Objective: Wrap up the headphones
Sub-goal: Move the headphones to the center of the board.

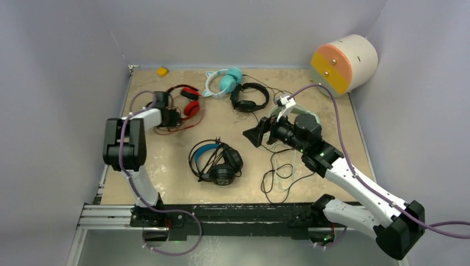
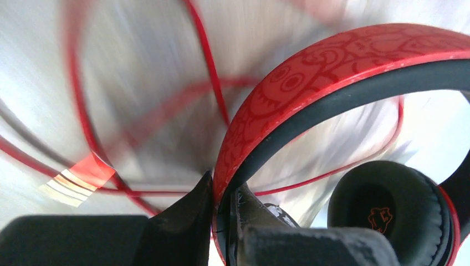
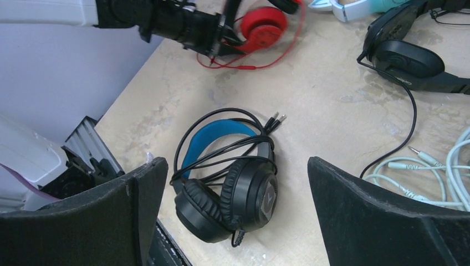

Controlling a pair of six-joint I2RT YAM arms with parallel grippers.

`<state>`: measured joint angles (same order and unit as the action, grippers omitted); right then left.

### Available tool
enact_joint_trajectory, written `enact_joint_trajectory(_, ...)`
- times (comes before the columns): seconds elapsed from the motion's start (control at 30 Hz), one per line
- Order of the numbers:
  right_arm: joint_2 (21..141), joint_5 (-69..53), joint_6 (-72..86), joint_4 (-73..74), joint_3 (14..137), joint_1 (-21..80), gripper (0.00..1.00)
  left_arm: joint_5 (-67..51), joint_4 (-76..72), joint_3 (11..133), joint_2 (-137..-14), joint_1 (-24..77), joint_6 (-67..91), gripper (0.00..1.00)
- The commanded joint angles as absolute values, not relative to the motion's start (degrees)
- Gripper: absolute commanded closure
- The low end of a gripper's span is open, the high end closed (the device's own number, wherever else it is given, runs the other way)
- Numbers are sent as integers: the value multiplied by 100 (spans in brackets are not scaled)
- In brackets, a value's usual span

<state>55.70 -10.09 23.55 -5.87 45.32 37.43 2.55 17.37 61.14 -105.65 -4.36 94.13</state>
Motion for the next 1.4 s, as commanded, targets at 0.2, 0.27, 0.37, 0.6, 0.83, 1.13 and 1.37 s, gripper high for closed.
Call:
enact_joint_trajectory(0.2, 5178, -144, 2536, -330, 4814, 3733, 2, 265, 1883, 6396, -11135, 2080, 9840, 100)
enact_joint_trajectory(0.27, 5230, -88, 2539, -327, 4865, 3731, 2, 128, 1774, 6789, -11399, 2360, 9557, 100)
enact_joint_trajectory(0.37, 5425, -17, 2570, -55, 5080, 3729, 3, -268, 1515, 7419, -11835, 2612, 8891, 100)
enact_joint_trajectory(0.6, 5624, -8, 2814, 320, 4897, 3727, 3, -461, 1829, 8720, -12199, 2508, 7038, 49)
enact_joint_trajectory(0.83, 5430, 60, 2776, 331, 4495, 3729, 3, -1255, 2418, 8960, -11751, 2319, 5715, 23)
enact_joint_trajectory(1.13, 5123, 527, 2472, 528, 4466, 3730, 4, -172, 3537, 8074, -9614, 2918, 5032, 23)
enact_joint_trajectory(1.37, 4929, 802, 2208, 1198, 4789, 3727, 11, -46, 3289, 7255, -8564, 3814, 5141, 28)
